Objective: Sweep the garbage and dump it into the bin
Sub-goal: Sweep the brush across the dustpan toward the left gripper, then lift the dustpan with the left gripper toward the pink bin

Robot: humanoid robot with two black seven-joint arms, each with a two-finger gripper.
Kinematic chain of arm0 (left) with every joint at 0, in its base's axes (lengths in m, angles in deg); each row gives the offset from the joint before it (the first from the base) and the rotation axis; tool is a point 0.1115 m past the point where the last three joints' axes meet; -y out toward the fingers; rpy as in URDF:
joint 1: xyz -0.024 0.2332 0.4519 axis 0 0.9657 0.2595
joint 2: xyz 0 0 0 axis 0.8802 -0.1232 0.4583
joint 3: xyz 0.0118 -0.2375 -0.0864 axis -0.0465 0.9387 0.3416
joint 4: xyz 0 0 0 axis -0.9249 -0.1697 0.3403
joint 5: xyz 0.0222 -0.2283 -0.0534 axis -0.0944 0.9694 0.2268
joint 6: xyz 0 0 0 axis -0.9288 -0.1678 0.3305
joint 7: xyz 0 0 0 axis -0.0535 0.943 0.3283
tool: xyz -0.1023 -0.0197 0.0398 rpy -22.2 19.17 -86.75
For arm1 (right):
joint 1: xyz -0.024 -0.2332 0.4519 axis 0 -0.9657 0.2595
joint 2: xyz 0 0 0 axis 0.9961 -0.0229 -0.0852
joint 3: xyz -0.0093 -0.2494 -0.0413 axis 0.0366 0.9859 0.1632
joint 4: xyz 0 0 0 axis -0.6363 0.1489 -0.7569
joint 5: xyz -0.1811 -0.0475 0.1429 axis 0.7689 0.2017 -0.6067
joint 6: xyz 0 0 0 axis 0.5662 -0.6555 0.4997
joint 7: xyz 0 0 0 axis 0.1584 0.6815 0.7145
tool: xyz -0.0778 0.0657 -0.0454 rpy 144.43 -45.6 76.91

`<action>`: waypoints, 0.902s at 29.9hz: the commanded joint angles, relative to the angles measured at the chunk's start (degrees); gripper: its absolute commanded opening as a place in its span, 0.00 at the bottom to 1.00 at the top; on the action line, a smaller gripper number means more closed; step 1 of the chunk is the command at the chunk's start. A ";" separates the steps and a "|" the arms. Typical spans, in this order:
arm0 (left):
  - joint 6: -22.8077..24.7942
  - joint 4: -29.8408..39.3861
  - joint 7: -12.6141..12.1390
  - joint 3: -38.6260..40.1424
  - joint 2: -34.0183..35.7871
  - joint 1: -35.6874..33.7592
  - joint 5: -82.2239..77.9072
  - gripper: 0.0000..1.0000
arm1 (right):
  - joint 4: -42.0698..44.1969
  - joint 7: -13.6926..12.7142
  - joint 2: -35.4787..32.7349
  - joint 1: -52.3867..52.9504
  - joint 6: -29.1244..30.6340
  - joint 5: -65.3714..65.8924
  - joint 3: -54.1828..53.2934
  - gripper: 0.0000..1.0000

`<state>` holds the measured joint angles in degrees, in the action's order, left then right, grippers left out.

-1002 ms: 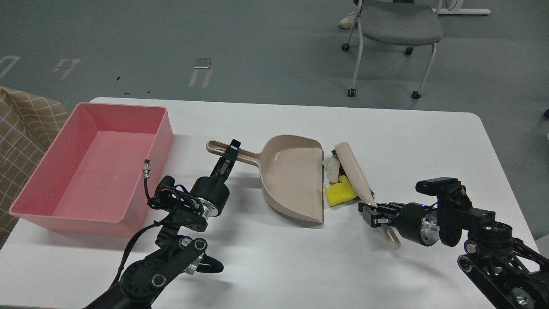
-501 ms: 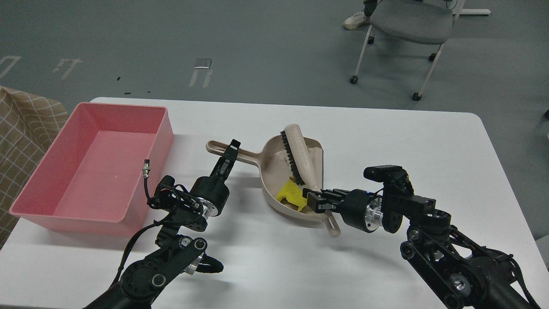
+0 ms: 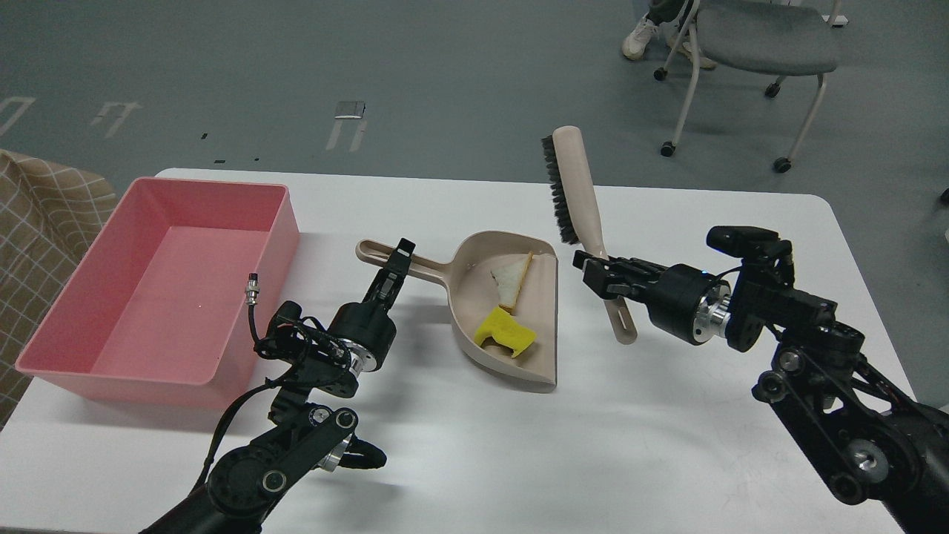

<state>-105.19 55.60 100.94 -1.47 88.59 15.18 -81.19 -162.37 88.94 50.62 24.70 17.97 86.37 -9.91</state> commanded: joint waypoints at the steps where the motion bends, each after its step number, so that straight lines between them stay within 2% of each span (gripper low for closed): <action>1: 0.46 -0.02 0.09 0.10 0.09 0.23 0.33 0.01 | -1.04 0.10 -4.37 -1.61 0.00 -2.21 -0.69 0.20; 10: 0.64 0.16 0.44 0.89 -0.78 0.23 5.77 0.00 | -2.71 2.03 -9.57 -8.38 0.00 -4.06 -6.05 0.20; 20: 0.46 3.41 0.35 5.02 -3.25 0.76 10.70 0.00 | -4.30 2.48 -9.57 -12.52 0.00 -4.06 -9.04 0.20; 27: 0.64 5.78 0.44 5.72 0.44 0.58 12.63 0.00 | -4.74 2.48 -9.57 -13.84 0.00 -4.06 -9.04 0.21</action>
<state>-104.63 59.62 101.29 4.09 86.82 15.90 -69.75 -166.87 91.46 41.05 11.13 17.97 82.31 -18.94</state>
